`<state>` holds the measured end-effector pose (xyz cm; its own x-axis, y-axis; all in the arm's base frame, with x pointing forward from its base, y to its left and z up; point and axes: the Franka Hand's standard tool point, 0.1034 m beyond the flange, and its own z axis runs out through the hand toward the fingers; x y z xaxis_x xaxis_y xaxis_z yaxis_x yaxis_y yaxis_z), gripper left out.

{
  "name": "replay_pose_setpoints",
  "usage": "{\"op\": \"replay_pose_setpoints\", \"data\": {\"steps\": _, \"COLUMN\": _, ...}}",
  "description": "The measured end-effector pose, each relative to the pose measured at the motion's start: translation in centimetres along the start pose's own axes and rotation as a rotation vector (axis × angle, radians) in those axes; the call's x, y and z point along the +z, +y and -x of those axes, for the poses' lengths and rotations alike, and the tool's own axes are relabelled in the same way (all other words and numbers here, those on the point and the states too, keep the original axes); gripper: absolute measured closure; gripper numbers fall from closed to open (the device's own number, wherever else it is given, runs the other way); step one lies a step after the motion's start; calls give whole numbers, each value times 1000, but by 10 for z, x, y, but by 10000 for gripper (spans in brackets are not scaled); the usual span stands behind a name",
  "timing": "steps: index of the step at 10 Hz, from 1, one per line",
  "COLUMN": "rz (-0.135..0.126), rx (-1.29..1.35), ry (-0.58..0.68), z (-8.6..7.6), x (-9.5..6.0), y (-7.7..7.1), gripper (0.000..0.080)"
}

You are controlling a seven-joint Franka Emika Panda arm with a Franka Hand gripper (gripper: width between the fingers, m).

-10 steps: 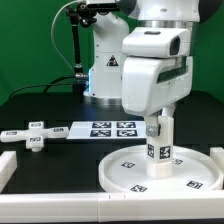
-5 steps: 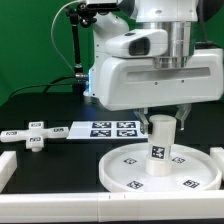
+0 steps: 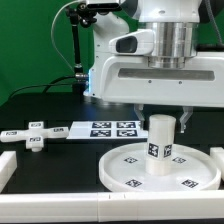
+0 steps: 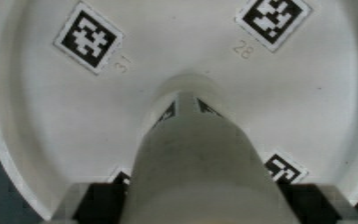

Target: Assemble round table

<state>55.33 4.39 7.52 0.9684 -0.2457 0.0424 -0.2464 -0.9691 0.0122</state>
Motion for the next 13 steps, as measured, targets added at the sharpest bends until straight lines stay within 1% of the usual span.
{"op": "replay_pose_setpoints", "data": {"steps": 2, "rz": -13, "rx": 157, "ry": -6, "z": 0, "x": 0, "y": 0, "gripper": 389}}
{"op": "replay_pose_setpoints", "data": {"steps": 3, "rz": -17, "rx": 190, "ry": -8, "z": 0, "x": 0, "y": 1, "gripper": 389}}
{"op": "replay_pose_setpoints", "data": {"steps": 4, "rz": -39, "rx": 351, "ry": -4, "z": 0, "x": 0, "y": 2, "gripper": 389}}
{"op": "replay_pose_setpoints", "data": {"steps": 6, "rz": -70, "rx": 623, "ry": 5, "z": 5, "x": 0, "y": 3, "gripper": 389}}
{"op": "replay_pose_setpoints", "data": {"steps": 7, "rz": -96, "rx": 763, "ry": 0, "z": 4, "x": 0, "y": 5, "gripper": 389}}
{"op": "replay_pose_setpoints", "data": {"steps": 8, "rz": -115, "rx": 833, "ry": -11, "z": 4, "x": 0, "y": 6, "gripper": 389}}
{"op": "replay_pose_setpoints", "data": {"steps": 9, "rz": -126, "rx": 934, "ry": -26, "z": 5, "x": 1, "y": 5, "gripper": 389}}
{"op": "replay_pose_setpoints", "data": {"steps": 13, "rz": -146, "rx": 1145, "ry": -54, "z": 5, "x": 0, "y": 4, "gripper": 389}}
